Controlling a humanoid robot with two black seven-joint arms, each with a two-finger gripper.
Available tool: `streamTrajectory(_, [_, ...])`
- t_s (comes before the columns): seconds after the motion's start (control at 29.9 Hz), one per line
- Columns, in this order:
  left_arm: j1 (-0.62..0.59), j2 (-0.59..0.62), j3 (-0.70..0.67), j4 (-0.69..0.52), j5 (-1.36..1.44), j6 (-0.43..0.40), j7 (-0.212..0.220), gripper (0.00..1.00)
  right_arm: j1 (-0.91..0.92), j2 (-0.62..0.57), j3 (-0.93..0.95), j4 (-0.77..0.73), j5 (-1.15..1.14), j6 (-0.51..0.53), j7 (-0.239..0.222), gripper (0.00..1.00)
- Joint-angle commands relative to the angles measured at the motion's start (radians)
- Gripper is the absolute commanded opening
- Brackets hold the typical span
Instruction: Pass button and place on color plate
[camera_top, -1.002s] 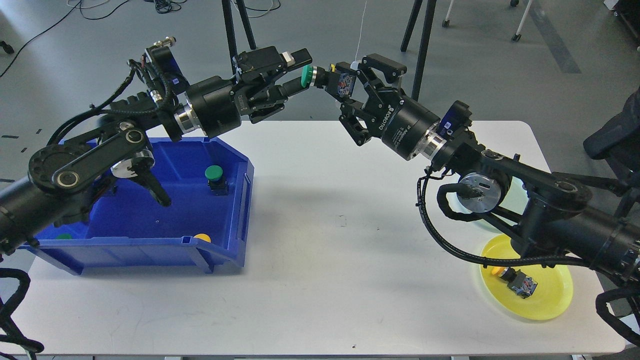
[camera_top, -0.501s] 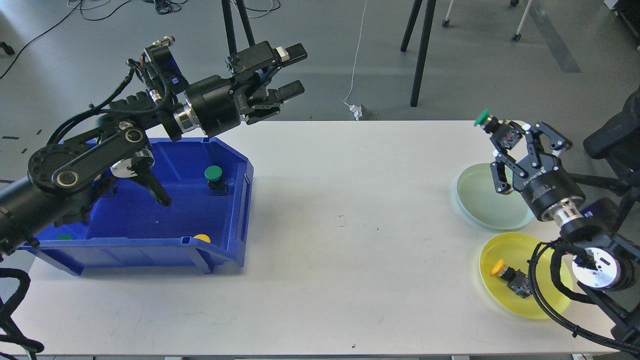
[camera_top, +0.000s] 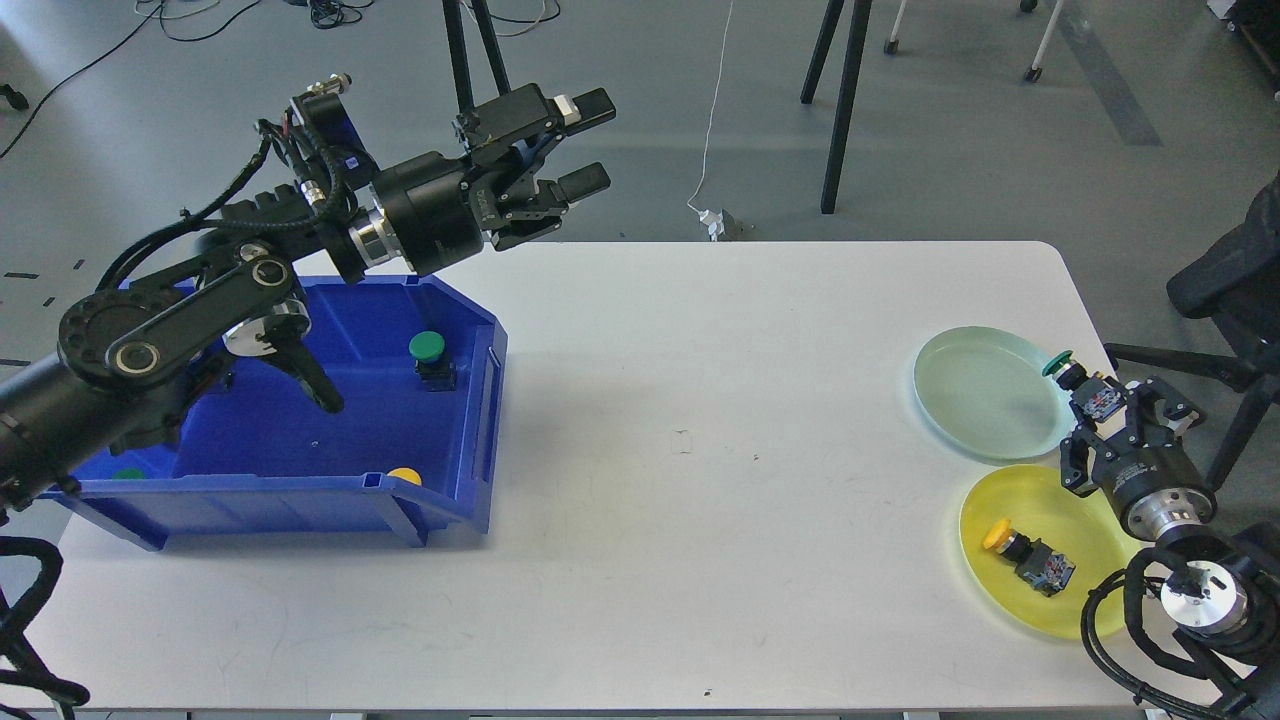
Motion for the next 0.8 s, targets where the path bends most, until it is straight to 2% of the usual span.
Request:
streamTrajectory(0.0, [0.002, 0.001, 0.0, 0.0, -0.001, 0.0, 0.0, 0.95, 0.04, 0.033, -0.02, -0.047, 0.0, 0.002, -0.005, 0.26])
streamTrajectory(0.13, [0.003, 0.001, 0.0, 0.0, -0.003, 0.0, 0.0, 0.95, 0.056, 0.033, -0.022, -0.035, 0.0, 0.005, -0.005, 0.6])
streamTrajectory(0.17, [0.003, 0.001, 0.0, 0.0, -0.003, 0.0, 0.0, 0.95, 0.06, 0.034, -0.022, -0.035, 0.0, 0.005, -0.005, 0.74])
streamTrajectory(0.2, [0.003, 0.001, 0.0, 0.0, -0.004, 0.0, 0.0, 0.95, 0.065, 0.033, -0.022, -0.034, 0.0, 0.008, -0.005, 1.0])
streamTrajectory(0.37, [0.003, 0.01, -0.006, 0.014, -0.003, 0.0, 0.0, 0.96, 0.068, 0.033, -0.02, -0.006, 0.002, 0.01, -0.005, 0.99])
streamTrajectory(0.47, [0.003, 0.022, -0.056, 0.055, -0.012, 0.0, 0.0, 0.96, 0.063, 0.021, -0.019, 0.06, 0.002, 0.01, -0.005, 0.99])
streamTrajectory(0.53, [0.006, 0.037, -0.089, 0.074, -0.049, 0.0, 0.0, 0.96, 0.054, 0.007, -0.011, 0.135, 0.003, 0.01, -0.005, 0.99])
streamTrajectory(0.67, [0.021, 0.102, -0.096, 0.109, -0.22, 0.0, 0.0, 0.97, 0.056, -0.097, -0.006, 0.351, 0.002, 0.025, -0.005, 0.99])
streamTrajectory(0.77, [0.06, 0.142, -0.096, 0.138, -0.37, 0.0, 0.0, 0.97, 0.079, -0.174, 0.015, 0.501, 0.002, 0.103, -0.002, 0.99])
